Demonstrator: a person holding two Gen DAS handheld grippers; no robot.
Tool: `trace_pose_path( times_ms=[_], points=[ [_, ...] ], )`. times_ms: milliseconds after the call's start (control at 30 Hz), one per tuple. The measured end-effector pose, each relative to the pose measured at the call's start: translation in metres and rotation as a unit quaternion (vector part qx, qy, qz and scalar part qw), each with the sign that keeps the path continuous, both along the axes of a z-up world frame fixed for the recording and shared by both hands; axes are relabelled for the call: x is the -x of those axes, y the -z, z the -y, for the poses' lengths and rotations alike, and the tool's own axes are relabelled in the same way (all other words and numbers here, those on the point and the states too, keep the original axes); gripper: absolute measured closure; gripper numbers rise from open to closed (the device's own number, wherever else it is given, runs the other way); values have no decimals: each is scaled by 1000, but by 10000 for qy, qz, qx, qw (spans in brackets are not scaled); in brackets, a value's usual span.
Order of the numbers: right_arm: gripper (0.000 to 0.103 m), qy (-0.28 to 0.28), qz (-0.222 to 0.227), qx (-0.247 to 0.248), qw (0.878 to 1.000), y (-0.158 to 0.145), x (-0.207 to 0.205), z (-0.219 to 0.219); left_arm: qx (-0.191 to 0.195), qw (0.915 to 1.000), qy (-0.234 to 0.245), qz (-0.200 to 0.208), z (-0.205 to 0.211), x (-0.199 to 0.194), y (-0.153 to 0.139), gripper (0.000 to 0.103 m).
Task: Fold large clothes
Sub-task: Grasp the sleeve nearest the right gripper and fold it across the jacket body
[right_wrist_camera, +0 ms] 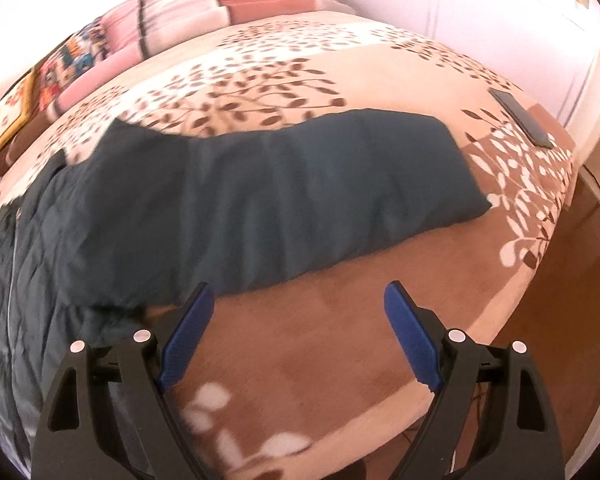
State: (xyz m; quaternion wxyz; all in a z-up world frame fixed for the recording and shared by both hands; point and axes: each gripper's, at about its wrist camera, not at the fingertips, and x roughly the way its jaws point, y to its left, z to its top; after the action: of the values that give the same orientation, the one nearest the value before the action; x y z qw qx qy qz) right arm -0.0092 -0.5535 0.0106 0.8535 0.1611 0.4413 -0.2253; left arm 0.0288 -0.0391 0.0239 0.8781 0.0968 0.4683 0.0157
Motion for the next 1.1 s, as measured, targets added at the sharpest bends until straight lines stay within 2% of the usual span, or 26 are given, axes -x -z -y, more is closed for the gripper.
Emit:
trace_pose_path(
  times_ms=[200, 300, 400, 567, 667, 733, 833, 1000, 1033, 1100],
  points=[
    [19, 204, -51, -130, 9997, 8, -10, 21, 78, 10000, -61, 13, 2, -8, -9, 25],
    [19, 298, -43, -353, 9989, 15, -17, 32, 69, 10000, -71, -15, 2, -9, -9, 25],
    [19, 535, 52, -825, 9951, 24, -20, 49, 60, 9999, -90, -75, 2, -9, -6, 25],
    [22, 992, 528, -1705, 9789, 35, -20, 79, 79, 9997, -165, -169, -4, -8, -1, 25],
    [40, 1266, 794, -1891, 9705, 37, -21, 93, 109, 9995, -241, -191, -9, -8, 1, 25],
    [62, 1318, 983, -1998, 9659, 36, -21, 102, 137, 9993, -288, -208, -11, -8, 2, 25],
    [89, 1254, 1341, -2425, 9526, 35, -17, 114, 190, 9990, -329, -216, -14, -7, 4, 25],
    [94, 1202, 1718, -2647, 9413, 21, -7, 111, 289, 9985, -413, -201, -23, -5, 4, 25],
    [95, 1118, 1820, -2619, 9412, 14, -6, 108, 295, 9984, -423, -209, -25, -5, 4, 25],
    [95, 859, 1950, -2351, 9483, -8, -7, 96, 335, 9982, -465, -185, -30, -4, 4, 25]
  ],
)
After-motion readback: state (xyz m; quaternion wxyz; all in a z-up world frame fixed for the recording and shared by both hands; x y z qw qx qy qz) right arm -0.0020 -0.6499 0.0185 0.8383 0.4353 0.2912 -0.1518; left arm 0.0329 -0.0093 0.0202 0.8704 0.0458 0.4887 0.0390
